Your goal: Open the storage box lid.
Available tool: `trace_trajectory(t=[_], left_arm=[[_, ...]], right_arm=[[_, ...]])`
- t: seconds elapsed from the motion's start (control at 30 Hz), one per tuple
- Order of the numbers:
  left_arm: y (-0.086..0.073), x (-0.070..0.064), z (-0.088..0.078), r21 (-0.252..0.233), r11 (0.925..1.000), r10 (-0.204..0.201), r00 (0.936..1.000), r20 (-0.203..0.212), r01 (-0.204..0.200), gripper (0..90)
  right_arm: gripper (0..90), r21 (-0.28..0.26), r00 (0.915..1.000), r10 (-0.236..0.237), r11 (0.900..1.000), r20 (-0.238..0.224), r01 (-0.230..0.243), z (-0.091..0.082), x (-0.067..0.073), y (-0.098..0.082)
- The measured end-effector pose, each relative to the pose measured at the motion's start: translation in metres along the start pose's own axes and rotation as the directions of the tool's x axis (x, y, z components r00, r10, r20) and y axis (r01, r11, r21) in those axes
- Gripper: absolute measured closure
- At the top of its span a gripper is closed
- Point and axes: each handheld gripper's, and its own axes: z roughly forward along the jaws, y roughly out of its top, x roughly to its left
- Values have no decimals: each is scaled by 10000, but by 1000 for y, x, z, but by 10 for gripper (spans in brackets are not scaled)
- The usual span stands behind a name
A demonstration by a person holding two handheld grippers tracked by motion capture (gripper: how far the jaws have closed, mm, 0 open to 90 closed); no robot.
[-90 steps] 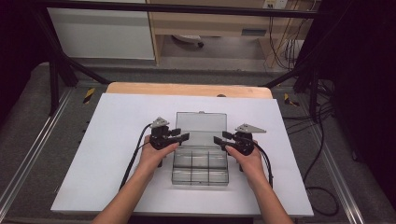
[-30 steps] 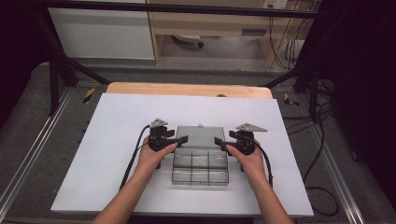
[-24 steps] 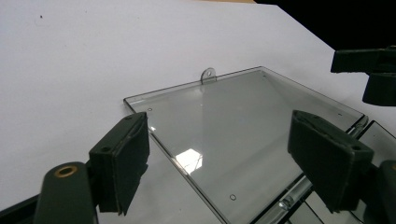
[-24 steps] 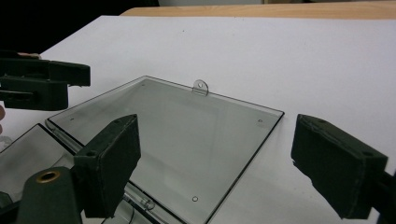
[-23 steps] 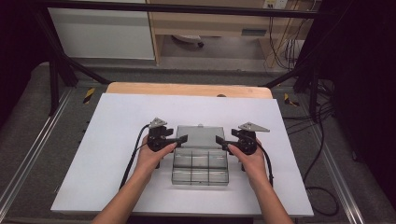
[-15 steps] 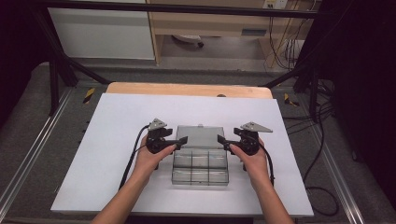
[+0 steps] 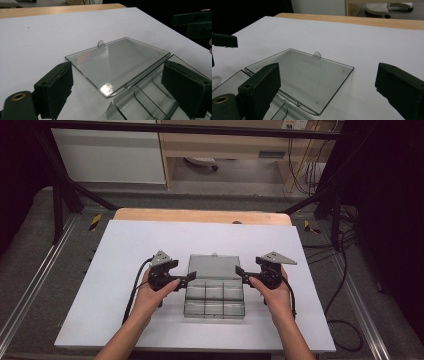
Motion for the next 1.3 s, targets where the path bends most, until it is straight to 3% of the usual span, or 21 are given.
trace_trajectory(t=[0.17,0.37,0.67,1.03,1.3], left_arm=[[-4,-2,-15,-164,9999,12,10000,-31,-12,91],[-12,0,-40,-38,9988,489,9975,-512,-492,91],[-14,13,-69,11,9987,504,9922,-1139,-506,88],[-6,13,-80,204,9962,862,9873,-1338,-842,85],[2,11,-89,652,9893,1393,9767,-1632,-1302,85]], right_arm=[[56,-60,9995,-297,9995,118,298,-9,5,1],[52,-198,9985,-503,9985,235,507,-24,8,-4],[54,-171,9949,-984,9950,217,987,-47,11,-14],[64,-205,9943,-1038,9943,233,1043,-50,10,-16],[64,-214,9919,-1220,9922,355,1228,-55,13,-21]])
